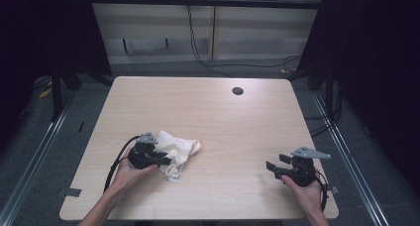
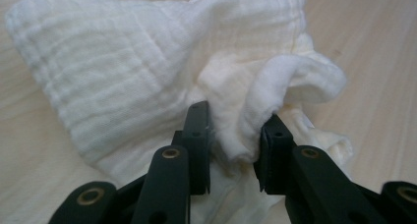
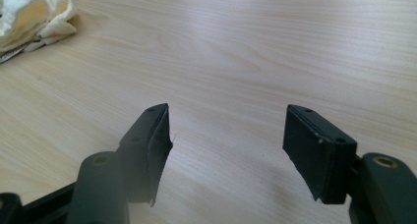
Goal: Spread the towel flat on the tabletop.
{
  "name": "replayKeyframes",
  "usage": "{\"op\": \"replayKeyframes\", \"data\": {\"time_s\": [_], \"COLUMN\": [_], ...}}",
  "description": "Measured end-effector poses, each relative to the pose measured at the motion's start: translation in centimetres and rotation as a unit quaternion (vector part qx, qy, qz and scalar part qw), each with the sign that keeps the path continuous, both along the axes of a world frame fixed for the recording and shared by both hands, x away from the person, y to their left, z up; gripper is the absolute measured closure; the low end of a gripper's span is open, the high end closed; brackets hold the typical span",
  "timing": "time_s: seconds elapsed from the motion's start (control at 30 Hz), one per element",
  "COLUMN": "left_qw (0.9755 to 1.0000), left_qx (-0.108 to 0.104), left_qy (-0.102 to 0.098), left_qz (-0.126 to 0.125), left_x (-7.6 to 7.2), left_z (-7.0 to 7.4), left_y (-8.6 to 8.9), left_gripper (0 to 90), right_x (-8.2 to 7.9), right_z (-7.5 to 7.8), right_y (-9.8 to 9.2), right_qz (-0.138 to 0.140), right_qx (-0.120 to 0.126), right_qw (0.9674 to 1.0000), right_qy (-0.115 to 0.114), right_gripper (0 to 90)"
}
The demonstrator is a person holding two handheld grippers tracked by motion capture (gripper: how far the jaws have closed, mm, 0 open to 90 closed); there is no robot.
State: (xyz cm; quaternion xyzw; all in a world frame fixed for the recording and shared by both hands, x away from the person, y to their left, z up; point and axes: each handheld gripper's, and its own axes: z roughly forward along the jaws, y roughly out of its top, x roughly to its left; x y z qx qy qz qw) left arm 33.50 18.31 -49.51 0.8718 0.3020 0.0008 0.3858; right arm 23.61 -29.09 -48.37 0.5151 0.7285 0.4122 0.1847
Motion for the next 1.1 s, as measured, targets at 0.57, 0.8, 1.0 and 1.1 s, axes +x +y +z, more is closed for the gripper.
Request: {"op": "replayKeyframes", "data": {"time_s": [0.57,0.8,1.0,1.1], "left_qw": [0.9989,0.9976,0.9954,0.9947], "left_qx": [-0.013,-0.027,-0.014,-0.016], "left_qy": [-0.031,-0.051,-0.060,-0.056], "left_qz": [-0.033,-0.038,-0.074,-0.085], "left_x": [-3.0,-3.5,-3.5,-3.4], "left_z": [2.1,3.2,2.9,2.9], "left_y": [-2.9,-3.4,-5.5,-6.1], "left_gripper": [52.6,53.7,56.6,58.1], "right_x": [-0.1,-0.2,-0.1,-0.1], "right_z": [0.0,0.1,0.0,0.0], "right_y": [0.1,0.1,0.1,0.1], "right_qz": [0.002,0.002,0.004,0.004], "right_qx": [0.001,0.004,0.004,0.003], "right_qw": [1.0000,1.0000,1.0000,1.0000], "right_qy": [0.001,0.000,0.003,0.003], "right_gripper": [34.5,34.5,34.4,34.4]}}
